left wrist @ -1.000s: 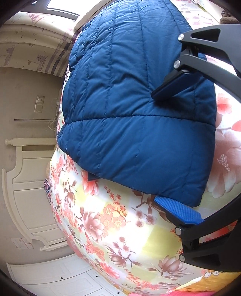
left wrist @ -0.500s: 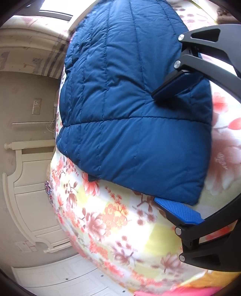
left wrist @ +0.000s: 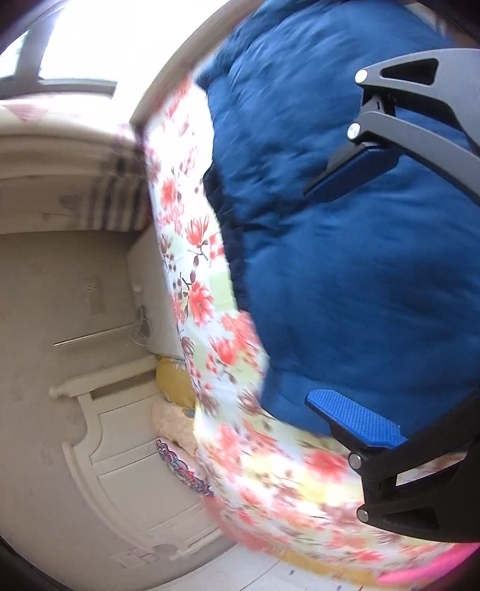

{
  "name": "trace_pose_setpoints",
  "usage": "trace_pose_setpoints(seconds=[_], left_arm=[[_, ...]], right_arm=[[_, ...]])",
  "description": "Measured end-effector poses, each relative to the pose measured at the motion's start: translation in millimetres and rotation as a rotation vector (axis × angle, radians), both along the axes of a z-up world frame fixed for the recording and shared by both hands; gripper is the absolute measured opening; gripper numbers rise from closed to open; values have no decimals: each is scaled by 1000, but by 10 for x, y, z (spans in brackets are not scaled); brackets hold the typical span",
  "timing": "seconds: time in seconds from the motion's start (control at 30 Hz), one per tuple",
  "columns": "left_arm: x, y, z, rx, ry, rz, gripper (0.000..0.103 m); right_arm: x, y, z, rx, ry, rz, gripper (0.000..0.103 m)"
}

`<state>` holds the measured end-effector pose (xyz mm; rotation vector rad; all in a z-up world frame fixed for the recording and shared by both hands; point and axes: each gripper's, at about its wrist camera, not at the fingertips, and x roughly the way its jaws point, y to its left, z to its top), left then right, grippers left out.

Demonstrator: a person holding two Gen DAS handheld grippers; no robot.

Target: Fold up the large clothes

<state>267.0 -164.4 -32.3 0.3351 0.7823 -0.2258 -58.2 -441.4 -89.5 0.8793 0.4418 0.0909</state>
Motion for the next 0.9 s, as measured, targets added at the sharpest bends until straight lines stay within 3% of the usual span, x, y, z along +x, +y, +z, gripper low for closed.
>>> trace_pose_setpoints(seconds=[0.17, 0.23, 0.3, 0.43, 0.53, 0.7, 0.77, 0.83, 0.9], left_arm=[[861, -528, -539, 132, 118, 79, 101], [982, -550, -660, 116, 146, 96, 101], [946, -528, -645, 106, 121, 86, 100], [530, -410, -420, 45, 34, 33, 99], [-85, -302, -321, 41, -37, -36, 100], [-1090, 34, -560, 70, -112, -98, 100], [-1366, 271, -580, 23, -122, -125, 100], [-1549, 431, -614, -48, -57, -243, 100], [-1614, 639, -611, -67, -14, -282, 100]], right_arm=[[13, 3, 16, -32, 7, 9, 30], [32, 3, 23, -45, 10, 16, 31], [64, -4, 18, -58, 13, 22, 31], [85, -40, -45, -47, 19, 23, 31], [124, -23, -22, -52, 20, 18, 31], [124, 40, 81, -85, 19, 9, 31], [118, 85, 160, -120, 24, -1, 31], [177, 241, 380, -206, 12, -17, 31], [261, 499, 668, -323, -25, -16, 31]])
